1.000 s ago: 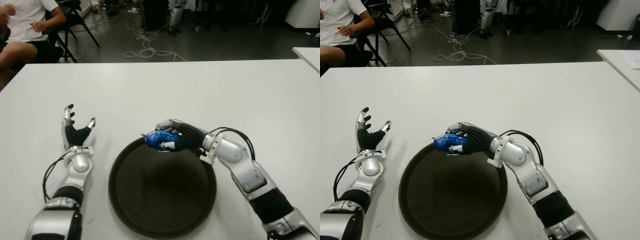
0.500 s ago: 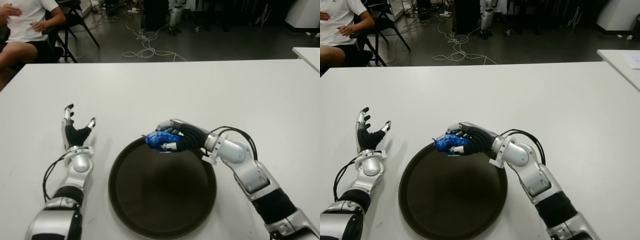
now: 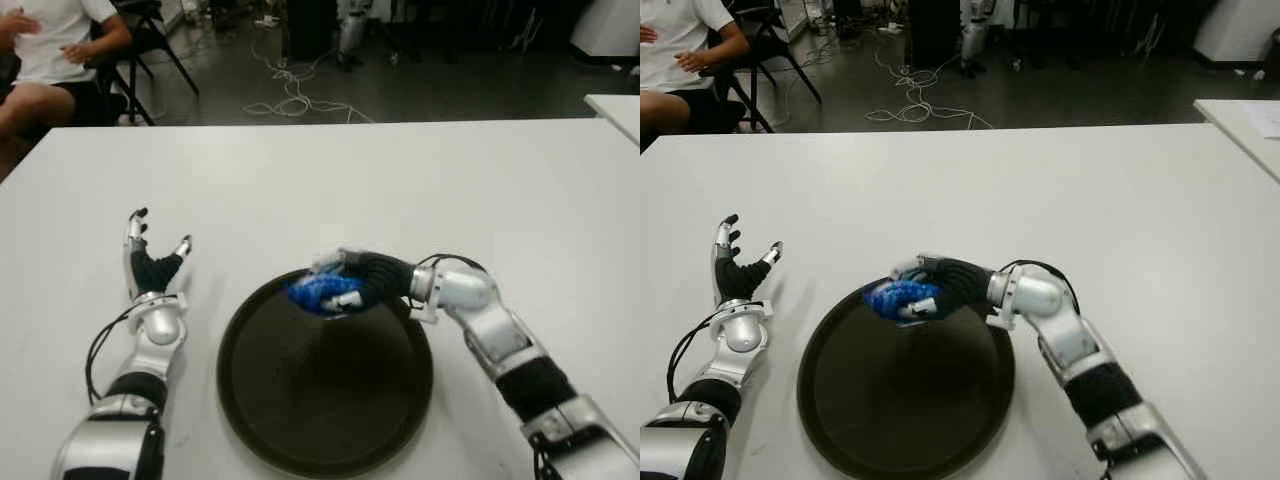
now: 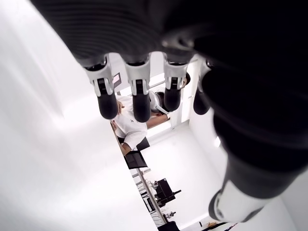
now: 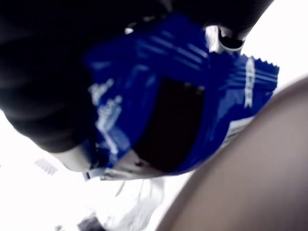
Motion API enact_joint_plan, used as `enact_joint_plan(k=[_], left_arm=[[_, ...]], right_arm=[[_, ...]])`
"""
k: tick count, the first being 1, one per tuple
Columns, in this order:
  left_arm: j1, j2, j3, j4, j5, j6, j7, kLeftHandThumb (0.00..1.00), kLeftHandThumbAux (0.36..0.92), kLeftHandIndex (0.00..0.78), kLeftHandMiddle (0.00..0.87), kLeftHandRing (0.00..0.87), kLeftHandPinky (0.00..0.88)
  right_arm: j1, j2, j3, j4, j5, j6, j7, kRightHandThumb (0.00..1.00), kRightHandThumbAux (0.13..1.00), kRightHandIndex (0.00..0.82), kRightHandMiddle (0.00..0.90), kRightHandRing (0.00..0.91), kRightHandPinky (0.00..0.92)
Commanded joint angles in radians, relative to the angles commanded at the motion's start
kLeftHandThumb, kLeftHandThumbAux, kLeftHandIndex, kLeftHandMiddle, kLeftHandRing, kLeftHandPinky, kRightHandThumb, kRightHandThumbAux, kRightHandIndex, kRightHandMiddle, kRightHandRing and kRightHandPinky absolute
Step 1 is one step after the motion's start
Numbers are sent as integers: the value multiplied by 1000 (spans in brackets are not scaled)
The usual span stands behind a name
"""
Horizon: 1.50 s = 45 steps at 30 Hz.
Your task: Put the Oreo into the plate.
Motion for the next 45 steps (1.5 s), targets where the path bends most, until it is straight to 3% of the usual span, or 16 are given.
enact_joint_plan(k=[8,18,31,45], left_arm=[[0,-1,-2,-1,2,0,5,228,788,96,84,100,150],[2,1,-3,-4,-1,-1,0,222,787,87,71,76,105],[0,-1,2,1,-6,-8,2,283,798,102,84,97,142],[-1,2,-1,5,-3,-5,1,256,790,102,89,104,150]], right_arm=[[-6,-11,3,-13,-36,6,10,0,431,1,1,0,0],[-17,-14,3,10,-38,-3,30,0,386,0,0,0,0],[-22,-9,7,7,-66,11,15,0,381,0,0,0,0],[-22,-3,5,22,-76,-9,8,0,374,0,0,0,0]])
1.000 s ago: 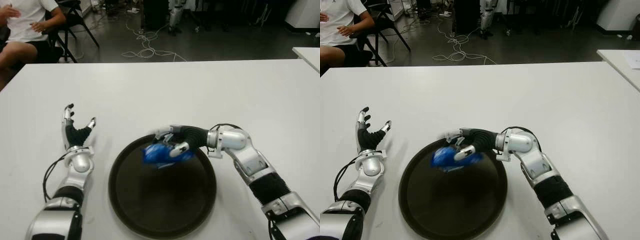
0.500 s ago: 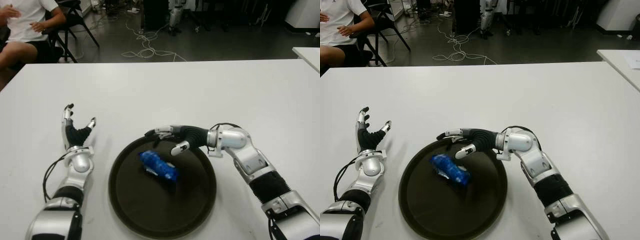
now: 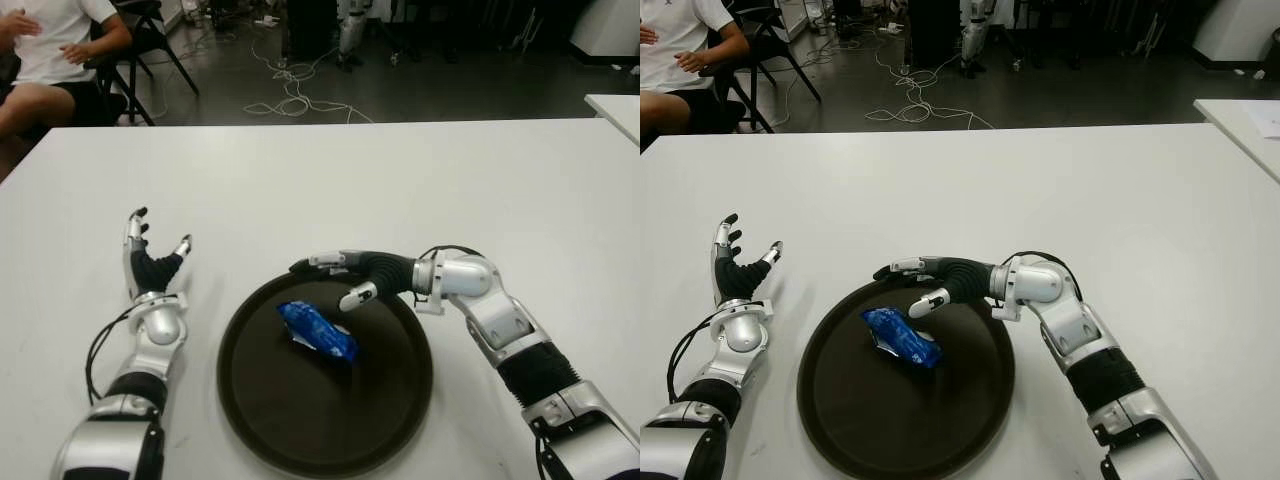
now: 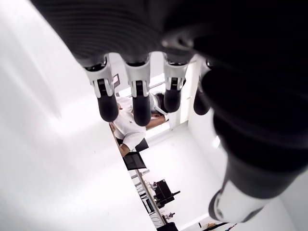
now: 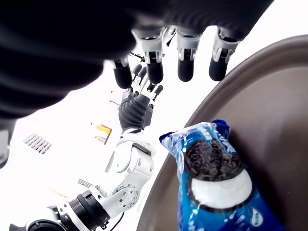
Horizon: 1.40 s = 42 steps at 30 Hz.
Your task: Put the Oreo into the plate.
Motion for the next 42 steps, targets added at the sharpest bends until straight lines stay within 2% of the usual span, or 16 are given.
enact_joint_plan(k=[6,19,28,39,42], left_arm=[[-1,1,1,3,-1,3,0,238,784,101,81,103,162],[-1,-1,6,4,-6,4,-7,272,778,102,84,104,164],[-1,-2,2,2,1,3,0,236,775,88,74,83,115],[2,-1,-1,-3,2,-1,-4,217,790,91,76,87,120],[3,-1,-1,-4,0,-3,-6,218,795,94,77,86,114]], right_arm=[[-1,1,1,2,1,-1,2,0,365,0,0,0,0],[-9,5,-5,24,-2,-10,-6,0,375,0,0,0,0],[-1,15,-35,42,-4,-86,-71,0,365,0,0,0,0],[4,30,-73,63,9,-158,-136,0,377,0,0,0,0],[-8,30,-90,99,18,-186,-139,0,387,0,0,0,0]])
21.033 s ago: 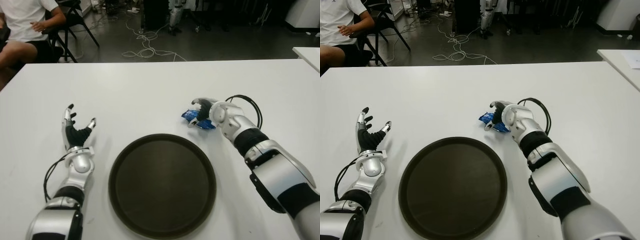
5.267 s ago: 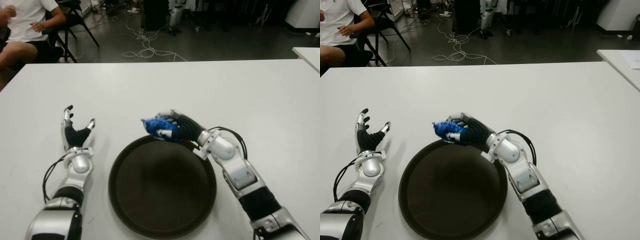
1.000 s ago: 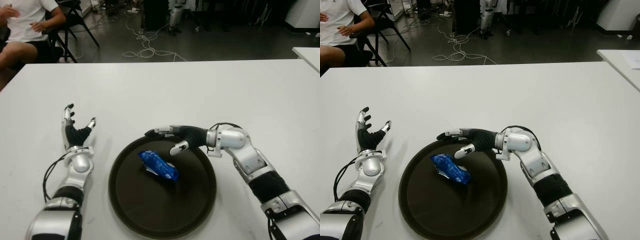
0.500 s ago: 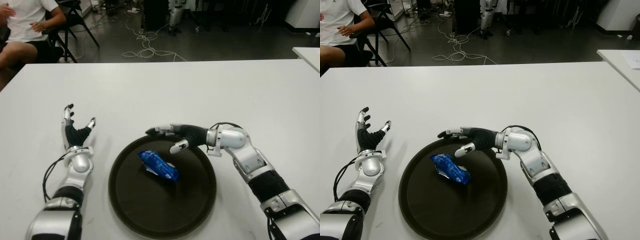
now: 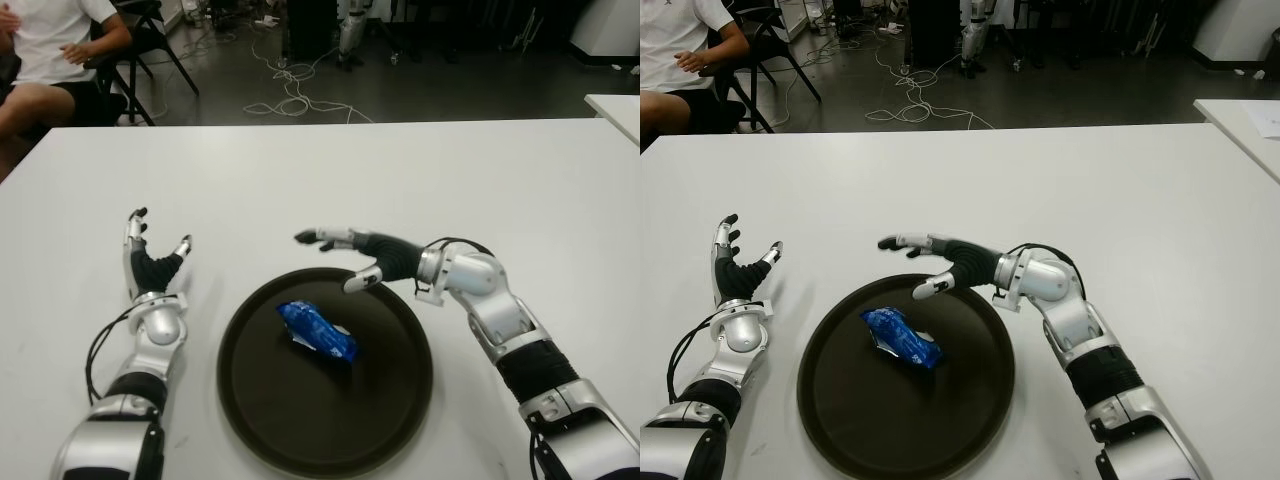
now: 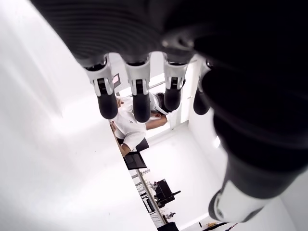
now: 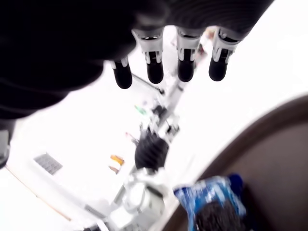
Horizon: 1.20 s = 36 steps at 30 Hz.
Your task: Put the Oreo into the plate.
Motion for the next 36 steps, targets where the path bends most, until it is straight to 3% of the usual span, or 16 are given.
enact_joint_plan(k=[7,11,14,21,25,31,36], left_arm=[[1,-1,1,0,-3,0,-4,233,792,91,81,93,134],[0,-1,2,-1,-4,2,-4,237,791,91,86,97,131],[-1,-2,4,2,-4,5,5,251,790,98,90,101,141],[-4,-6,10,7,-10,4,7,264,790,104,95,108,154],[-5,-5,13,8,-12,0,5,251,787,101,91,105,152],[-4,-4,13,9,-11,0,4,251,781,102,94,115,175],[-5,-1,8,10,-3,5,9,216,773,94,99,109,146]], right_arm=[[-13,4,-55,61,7,-51,-48,0,440,0,0,0,0],[-28,-11,-91,86,2,-63,-73,0,454,0,0,0,0],[-32,2,-126,101,-14,-50,-157,0,495,0,0,0,0],[-142,-50,-216,337,0,-117,-216,0,560,0,0,0,0],[-215,-55,-244,525,-27,-151,-301,0,585,0,0,0,0],[-229,-63,-273,652,-35,-200,-394,0,613,0,0,0,0],[-254,-67,-273,720,-73,-203,-515,0,558,0,0,0,0]])
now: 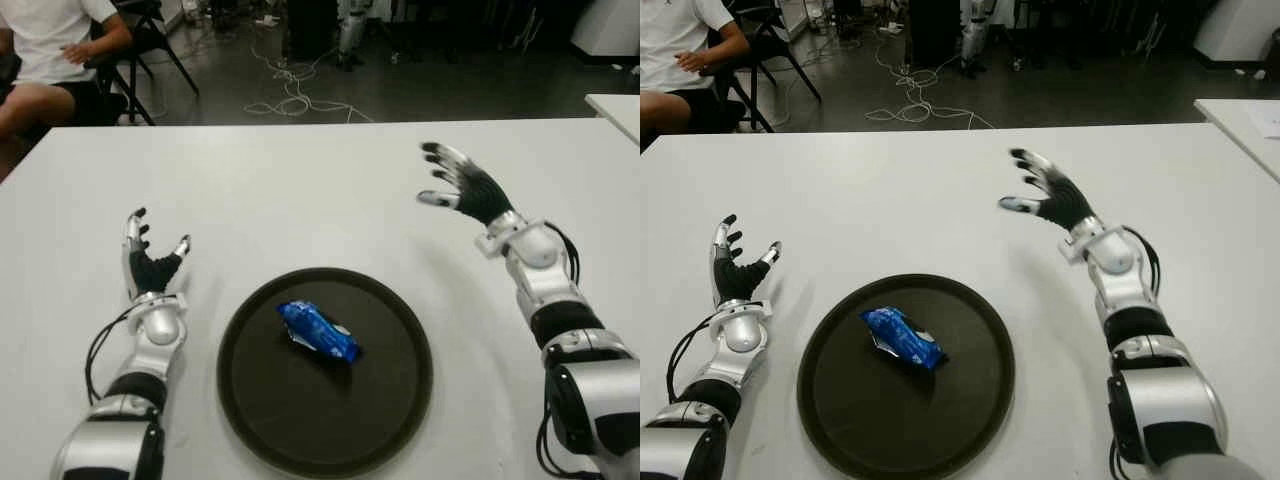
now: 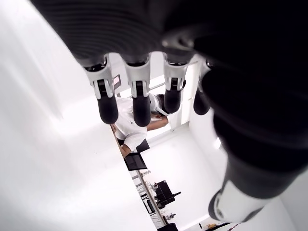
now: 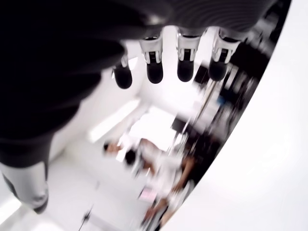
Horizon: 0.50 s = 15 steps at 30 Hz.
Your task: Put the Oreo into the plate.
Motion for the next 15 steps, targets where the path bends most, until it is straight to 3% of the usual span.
enact_joint_plan(k=[6,15], left_arm=[[1,2,-4,-1,6,1,5,213,784,98,105,117,159],[-2,4,-3,3,5,6,2,234,780,103,101,113,154]], right_arm=[[-18,-40,1,65,-61,20,-154,0,580,0,0,0,0],[-6,-33,7,109,-111,47,-285,0,634,0,0,0,0]])
